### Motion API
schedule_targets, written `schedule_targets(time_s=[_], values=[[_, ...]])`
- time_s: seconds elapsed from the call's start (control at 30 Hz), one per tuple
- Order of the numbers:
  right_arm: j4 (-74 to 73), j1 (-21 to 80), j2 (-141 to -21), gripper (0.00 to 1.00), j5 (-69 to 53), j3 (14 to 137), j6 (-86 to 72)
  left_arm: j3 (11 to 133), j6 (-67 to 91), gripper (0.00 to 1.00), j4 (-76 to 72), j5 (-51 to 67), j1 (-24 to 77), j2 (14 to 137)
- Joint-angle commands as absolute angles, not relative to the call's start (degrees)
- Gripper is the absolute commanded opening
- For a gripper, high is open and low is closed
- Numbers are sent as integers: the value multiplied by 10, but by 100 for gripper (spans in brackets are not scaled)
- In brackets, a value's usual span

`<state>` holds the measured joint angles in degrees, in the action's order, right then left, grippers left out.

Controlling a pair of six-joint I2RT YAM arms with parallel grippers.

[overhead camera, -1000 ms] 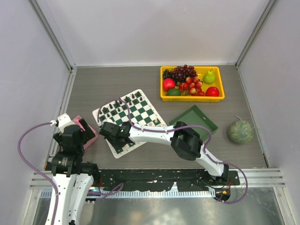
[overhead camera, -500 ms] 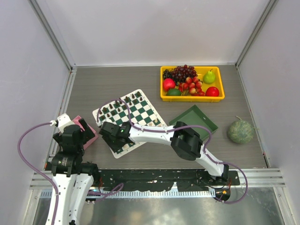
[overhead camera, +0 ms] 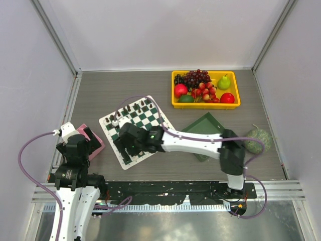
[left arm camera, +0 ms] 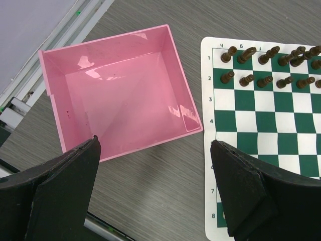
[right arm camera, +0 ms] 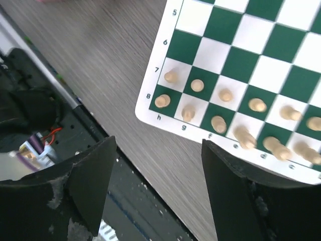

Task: Set up the chess pieces on the board

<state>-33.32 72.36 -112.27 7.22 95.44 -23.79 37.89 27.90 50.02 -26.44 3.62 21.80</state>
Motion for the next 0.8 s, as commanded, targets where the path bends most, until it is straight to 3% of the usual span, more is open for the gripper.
schedule_targets(time_s=[0.0,0.3,0.77], values=[[-260,697,-987,77,105,878,-240,379,276,99,481,-267,33,217],[-242,516,-727,92,130,608,-260,388,265,99,471,-242,33,279],[-352,220,-531,99,160,483,-174,494,305,99,519,-229,33,410]])
